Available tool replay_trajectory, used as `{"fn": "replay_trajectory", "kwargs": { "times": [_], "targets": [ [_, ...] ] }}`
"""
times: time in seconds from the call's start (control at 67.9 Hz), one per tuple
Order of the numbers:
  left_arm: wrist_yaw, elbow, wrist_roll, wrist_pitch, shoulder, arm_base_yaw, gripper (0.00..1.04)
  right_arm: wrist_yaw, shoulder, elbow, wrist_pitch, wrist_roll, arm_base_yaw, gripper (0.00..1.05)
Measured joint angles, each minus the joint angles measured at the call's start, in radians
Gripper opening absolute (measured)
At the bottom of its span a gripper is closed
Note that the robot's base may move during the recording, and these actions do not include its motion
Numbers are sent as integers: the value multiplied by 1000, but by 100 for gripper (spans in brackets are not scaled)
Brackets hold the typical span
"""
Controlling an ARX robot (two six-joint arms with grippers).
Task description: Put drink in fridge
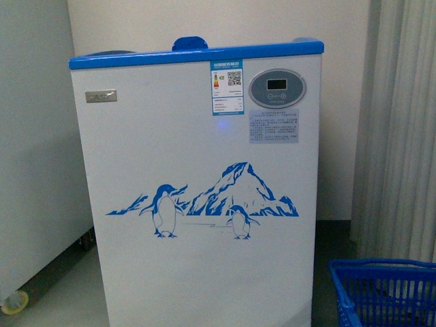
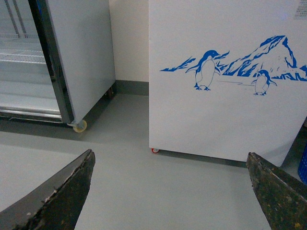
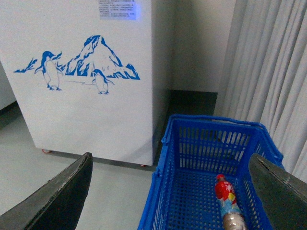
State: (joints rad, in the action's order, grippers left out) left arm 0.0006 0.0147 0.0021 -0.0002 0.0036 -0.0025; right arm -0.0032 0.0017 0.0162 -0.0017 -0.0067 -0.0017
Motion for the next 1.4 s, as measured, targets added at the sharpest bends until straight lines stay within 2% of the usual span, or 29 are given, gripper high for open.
{"fn": "replay_trajectory", "kwargs": {
  "times": [0.692, 0.721, 0.765, 0.81, 0.883, 1.06, 1.178, 1.398],
  "targets": [
    [-1, 0, 0, 0, 2, 0, 97, 3, 2, 0, 0, 1, 0, 97],
    [0, 0, 0, 0, 2, 0, 97, 48, 38, 20, -61, 32, 6, 97],
    [-2, 0, 0, 0, 1, 0, 97, 130, 179, 107, -238, 87, -10, 97],
    [1, 0, 0, 0, 1, 0, 97, 156, 344, 157, -285, 104, -57, 97],
    [0, 0, 0, 0, 1, 0, 97, 180, 637, 182, -161, 84, -141, 97],
    [0, 0, 0, 0, 1, 0, 97, 230, 1376, 294, 371, -69, -288, 97],
    [-1, 0, 0, 0, 1, 0, 97, 240, 1897, 444, 636, -132, -356, 97],
    [-1, 0, 0, 0, 1, 0, 97, 245, 2372, 654, 736, -176, -381, 97]
  ]
}}
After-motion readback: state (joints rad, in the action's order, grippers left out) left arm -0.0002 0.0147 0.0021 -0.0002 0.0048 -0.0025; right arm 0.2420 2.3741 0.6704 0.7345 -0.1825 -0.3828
